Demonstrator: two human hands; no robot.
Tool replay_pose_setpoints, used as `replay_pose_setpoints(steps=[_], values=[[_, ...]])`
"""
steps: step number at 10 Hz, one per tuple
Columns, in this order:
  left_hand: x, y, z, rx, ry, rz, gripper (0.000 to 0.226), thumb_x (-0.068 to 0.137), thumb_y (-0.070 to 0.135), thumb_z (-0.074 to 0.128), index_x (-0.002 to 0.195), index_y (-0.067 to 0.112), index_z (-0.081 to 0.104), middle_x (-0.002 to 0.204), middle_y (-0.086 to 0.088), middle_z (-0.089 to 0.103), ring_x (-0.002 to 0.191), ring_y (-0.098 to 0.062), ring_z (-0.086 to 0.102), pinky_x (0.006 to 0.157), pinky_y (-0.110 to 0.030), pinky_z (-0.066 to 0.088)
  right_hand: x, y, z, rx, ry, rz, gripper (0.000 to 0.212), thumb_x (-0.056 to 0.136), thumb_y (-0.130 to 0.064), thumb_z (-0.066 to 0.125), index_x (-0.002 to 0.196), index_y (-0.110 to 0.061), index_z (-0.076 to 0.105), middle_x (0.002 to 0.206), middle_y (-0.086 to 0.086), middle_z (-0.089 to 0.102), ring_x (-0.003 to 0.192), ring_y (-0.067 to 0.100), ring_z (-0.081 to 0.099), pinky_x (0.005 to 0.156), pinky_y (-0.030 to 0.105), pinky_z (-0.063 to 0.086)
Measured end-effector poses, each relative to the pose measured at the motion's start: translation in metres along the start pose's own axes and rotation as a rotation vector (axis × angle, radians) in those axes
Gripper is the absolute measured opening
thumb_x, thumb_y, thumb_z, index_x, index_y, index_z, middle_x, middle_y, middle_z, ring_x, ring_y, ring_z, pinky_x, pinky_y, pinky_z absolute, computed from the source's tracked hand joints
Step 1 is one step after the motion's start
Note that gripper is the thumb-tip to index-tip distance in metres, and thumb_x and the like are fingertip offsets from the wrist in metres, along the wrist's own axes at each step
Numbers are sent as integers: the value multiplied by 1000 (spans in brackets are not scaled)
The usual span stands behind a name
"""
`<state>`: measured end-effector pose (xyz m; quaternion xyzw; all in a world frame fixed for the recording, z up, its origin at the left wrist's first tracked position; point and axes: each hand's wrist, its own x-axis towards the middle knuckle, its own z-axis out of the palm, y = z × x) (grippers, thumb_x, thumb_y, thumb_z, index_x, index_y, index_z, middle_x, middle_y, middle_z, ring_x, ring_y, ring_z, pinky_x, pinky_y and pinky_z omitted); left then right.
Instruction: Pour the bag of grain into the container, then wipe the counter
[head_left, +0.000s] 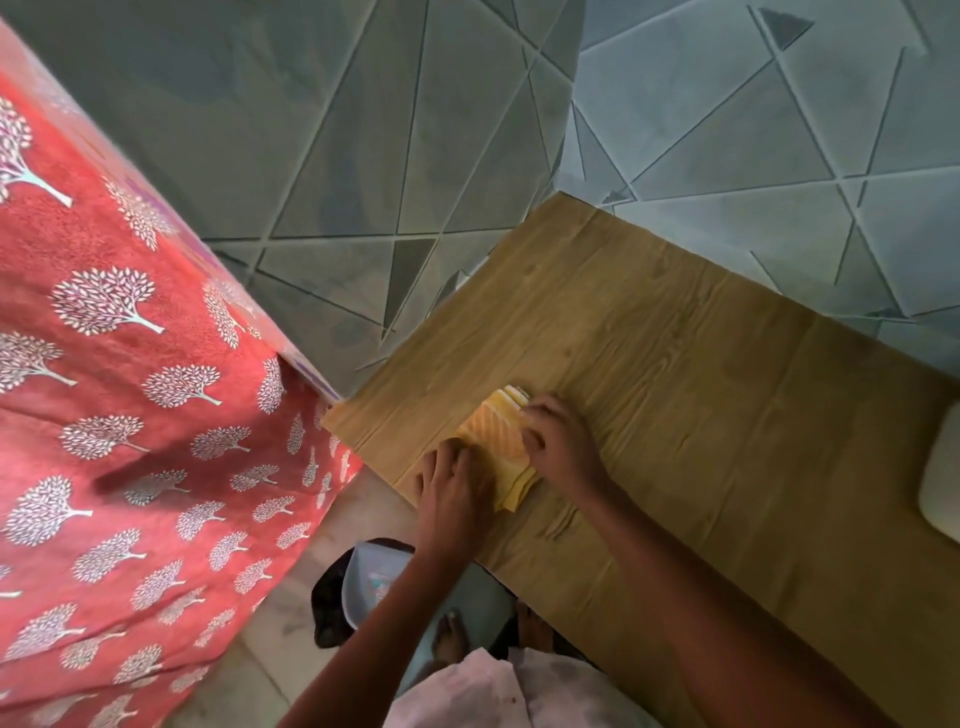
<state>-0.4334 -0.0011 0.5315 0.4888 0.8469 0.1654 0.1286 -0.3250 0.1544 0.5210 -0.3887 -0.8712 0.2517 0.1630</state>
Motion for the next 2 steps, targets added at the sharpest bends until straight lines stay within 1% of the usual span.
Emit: replay_pose_setpoints(steps=[1, 2], values=[[1, 1, 1, -42, -2, -41, 53, 93, 36, 61, 141, 19, 48, 144, -1, 43, 132, -23, 40, 111, -41, 31, -3, 12, 2, 103, 32, 7, 29, 85, -16, 66, 113, -7, 70, 115, 5, 66, 106, 23, 63, 93, 41, 54], [1, 11, -7, -220, 63, -168, 45, 91, 30, 60, 135, 21, 50, 139, 1, 49, 131, -21, 45, 112, -46, 32, -16, 8, -12, 282, 103, 89, 26, 88, -12, 68, 114, -9, 70, 109, 4, 68, 100, 15, 65, 86, 10, 48]])
